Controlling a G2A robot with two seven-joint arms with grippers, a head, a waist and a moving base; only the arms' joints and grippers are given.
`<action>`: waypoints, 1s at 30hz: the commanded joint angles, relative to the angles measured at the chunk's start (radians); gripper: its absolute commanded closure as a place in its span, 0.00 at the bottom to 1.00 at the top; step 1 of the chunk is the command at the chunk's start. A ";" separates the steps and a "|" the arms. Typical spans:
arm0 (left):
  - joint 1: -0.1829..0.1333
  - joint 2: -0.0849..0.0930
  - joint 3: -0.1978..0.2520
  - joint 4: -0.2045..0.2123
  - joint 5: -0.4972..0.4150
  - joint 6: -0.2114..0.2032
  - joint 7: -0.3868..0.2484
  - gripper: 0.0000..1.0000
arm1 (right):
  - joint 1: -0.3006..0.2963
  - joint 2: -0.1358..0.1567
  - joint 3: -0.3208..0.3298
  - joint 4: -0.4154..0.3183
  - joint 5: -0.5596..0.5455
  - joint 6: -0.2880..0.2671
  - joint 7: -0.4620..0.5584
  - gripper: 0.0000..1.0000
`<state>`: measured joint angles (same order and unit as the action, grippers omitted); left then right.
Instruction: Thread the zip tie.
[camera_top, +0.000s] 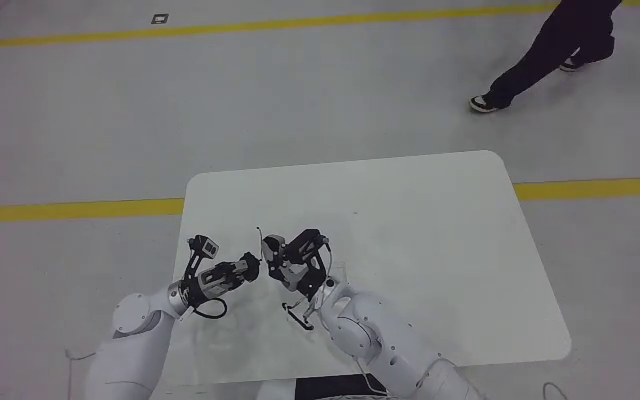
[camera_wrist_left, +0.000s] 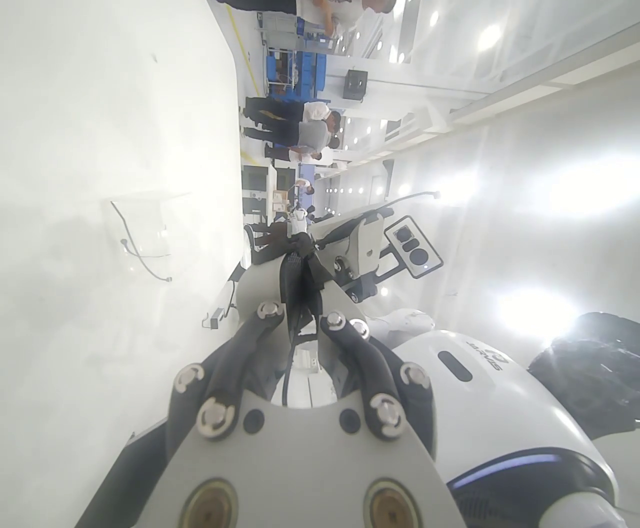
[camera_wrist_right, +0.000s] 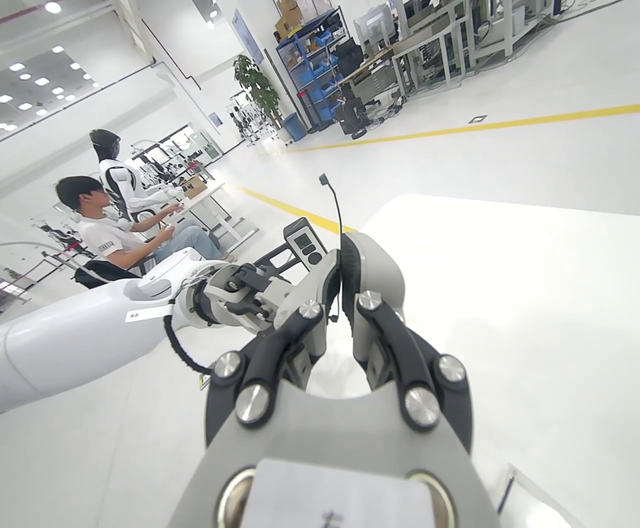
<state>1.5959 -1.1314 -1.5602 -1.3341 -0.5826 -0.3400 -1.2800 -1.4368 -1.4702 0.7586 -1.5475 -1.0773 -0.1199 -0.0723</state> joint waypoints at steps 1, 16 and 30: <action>0.000 0.000 0.000 0.000 0.000 0.000 0.000 1.00 | 0.001 0.000 -0.001 -0.001 -0.001 -0.001 -0.001 1.00; 0.000 0.000 0.000 0.000 0.000 0.000 0.000 1.00 | -0.003 -0.001 0.000 -0.008 -0.010 -0.001 0.001 1.00; 0.000 0.000 0.000 0.000 0.000 0.000 0.000 1.00 | -0.007 -0.002 -0.004 -0.007 -0.011 0.007 0.013 1.00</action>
<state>1.5959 -1.1314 -1.5602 -1.3341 -0.5826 -0.3400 -1.2800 -1.4437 -1.4719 0.7551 -1.5545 -1.0878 -0.1146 -0.0601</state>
